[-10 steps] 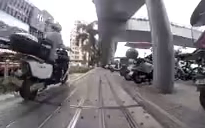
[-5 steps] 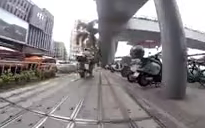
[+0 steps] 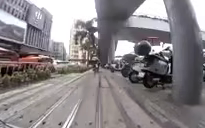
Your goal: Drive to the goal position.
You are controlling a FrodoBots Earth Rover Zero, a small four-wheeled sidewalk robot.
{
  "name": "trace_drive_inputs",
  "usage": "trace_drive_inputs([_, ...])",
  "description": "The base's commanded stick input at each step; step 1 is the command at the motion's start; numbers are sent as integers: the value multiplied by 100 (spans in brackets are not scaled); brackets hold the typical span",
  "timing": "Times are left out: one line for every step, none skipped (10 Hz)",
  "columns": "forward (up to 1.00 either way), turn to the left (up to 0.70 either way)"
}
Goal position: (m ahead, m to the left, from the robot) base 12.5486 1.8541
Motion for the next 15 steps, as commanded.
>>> trace_drive_inputs([70,0])
trace_drive_inputs([70,0])
trace_drive_inputs([70,0])
trace_drive_inputs([70,0])
trace_drive_inputs([70,0])
trace_drive_inputs([70,0])
trace_drive_inputs([70,0])
trace_drive_inputs([70,0])
trace_drive_inputs([70,0])
trace_drive_inputs([70,0])
trace_drive_inputs([70,1])
trace_drive_inputs([70,8])
trace_drive_inputs([70,12])
trace_drive_inputs([70,14])
trace_drive_inputs([70,14])
